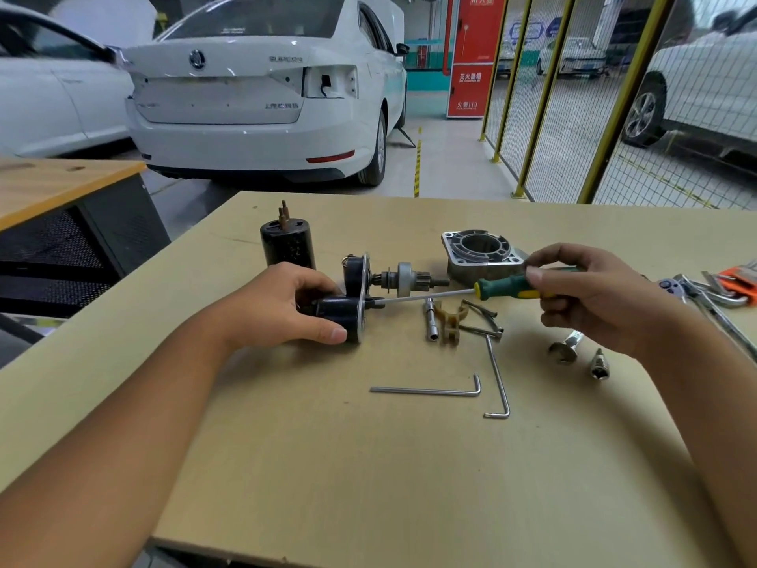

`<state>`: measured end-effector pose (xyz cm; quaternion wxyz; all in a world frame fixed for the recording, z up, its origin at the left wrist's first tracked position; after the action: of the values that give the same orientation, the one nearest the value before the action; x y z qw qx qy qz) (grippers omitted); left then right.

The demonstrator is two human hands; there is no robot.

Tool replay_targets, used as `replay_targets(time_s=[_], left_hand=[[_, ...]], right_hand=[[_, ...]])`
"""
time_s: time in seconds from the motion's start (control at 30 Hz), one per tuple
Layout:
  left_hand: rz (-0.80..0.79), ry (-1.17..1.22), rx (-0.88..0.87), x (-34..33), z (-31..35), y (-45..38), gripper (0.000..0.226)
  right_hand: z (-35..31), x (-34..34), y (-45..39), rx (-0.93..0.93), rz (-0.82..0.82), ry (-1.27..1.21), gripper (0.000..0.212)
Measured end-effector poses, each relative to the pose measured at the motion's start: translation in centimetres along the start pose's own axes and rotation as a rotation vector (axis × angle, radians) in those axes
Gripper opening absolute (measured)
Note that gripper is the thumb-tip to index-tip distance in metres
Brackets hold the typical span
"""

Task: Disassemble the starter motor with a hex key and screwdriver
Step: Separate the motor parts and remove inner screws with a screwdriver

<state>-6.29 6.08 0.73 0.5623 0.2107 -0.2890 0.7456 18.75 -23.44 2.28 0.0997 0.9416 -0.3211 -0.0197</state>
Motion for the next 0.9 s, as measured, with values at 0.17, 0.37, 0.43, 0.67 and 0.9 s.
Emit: replay_targets(time_s=[0.17, 0.37, 0.43, 0.67, 0.9], left_hand=[[0.006, -0.002, -0.003, 0.1, 0.0, -0.1, 0.051], [0.013, -0.002, 0.002, 0.1, 0.1, 0.0, 0.055], [0.016, 0.004, 0.007, 0.1, 0.1, 0.0, 0.059], [0.023, -0.002, 0.009, 0.0, 0.0, 0.0, 0.059], [0.044, -0.059, 0.059, -0.8, 0.4, -0.4, 0.047]], right_hand=[[-0.3, 0.6, 0.3, -0.083, -0.005, 0.138, 0.042], [-0.4, 1.0, 0.5, 0.074, -0.020, 0.031, 0.044], [-0.3, 0.7, 0.4, 0.052, -0.037, -0.002, 0.046], [-0.4, 0.7, 0.4, 0.009, -0.024, 0.097, 0.039], [-0.3, 1.0, 0.2, 0.117, 0.021, 0.004, 0.040]])
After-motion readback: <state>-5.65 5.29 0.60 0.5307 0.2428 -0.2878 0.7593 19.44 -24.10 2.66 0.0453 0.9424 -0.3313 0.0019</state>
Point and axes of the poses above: each hand's wrist, its own y-axis away from the middle knuckle, its own x-axis out of the back of the hand, z = x × y, the point moved 2 cm from there along -y, towards the middle knuckle, and after that the axes turned 9 degrees about -x, right-handed, at the moved point
